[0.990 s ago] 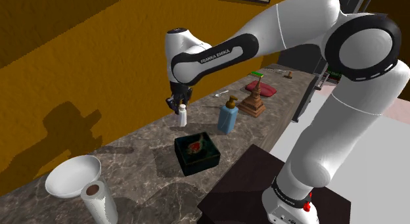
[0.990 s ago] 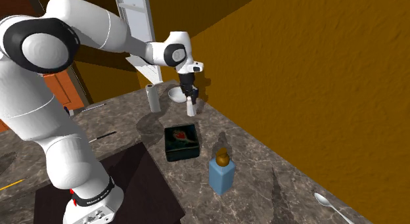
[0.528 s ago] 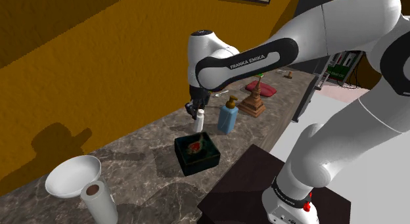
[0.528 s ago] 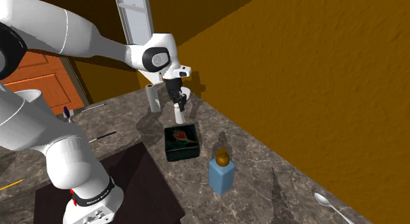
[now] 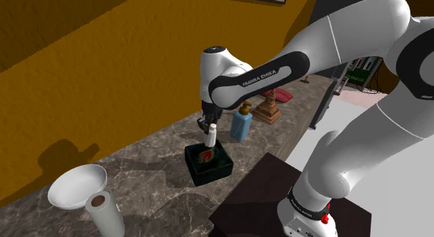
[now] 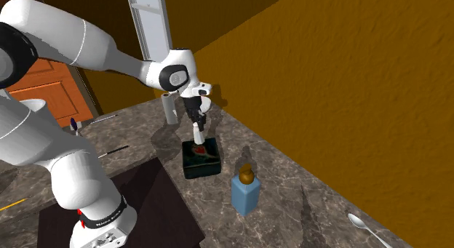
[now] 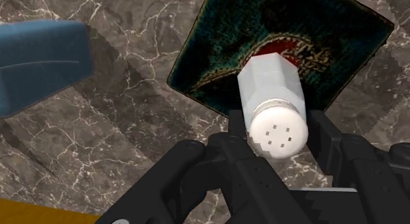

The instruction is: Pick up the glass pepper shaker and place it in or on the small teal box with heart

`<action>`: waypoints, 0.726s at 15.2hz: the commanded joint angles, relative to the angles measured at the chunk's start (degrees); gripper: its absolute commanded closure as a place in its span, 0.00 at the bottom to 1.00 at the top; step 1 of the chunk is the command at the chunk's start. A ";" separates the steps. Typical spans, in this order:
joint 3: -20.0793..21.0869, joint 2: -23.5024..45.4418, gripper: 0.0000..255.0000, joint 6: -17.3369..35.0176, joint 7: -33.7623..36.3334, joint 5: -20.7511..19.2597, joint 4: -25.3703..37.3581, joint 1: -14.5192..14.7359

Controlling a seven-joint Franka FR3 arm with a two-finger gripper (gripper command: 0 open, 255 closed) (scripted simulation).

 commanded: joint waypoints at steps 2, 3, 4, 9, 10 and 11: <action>0.21 1.42 1.00 2.51 0.59 -0.42 -1.10 -0.12; 0.27 1.90 1.00 3.37 0.78 -0.58 -1.49 -0.18; 0.32 2.40 1.00 4.23 0.98 -0.75 -1.87 -0.24; 0.62 5.15 1.00 8.57 2.10 -1.79 -3.56 -0.59; 0.68 5.79 1.00 9.51 2.38 -2.07 -3.87 -0.68; 0.68 5.79 1.00 9.51 2.38 -2.07 -3.87 -0.67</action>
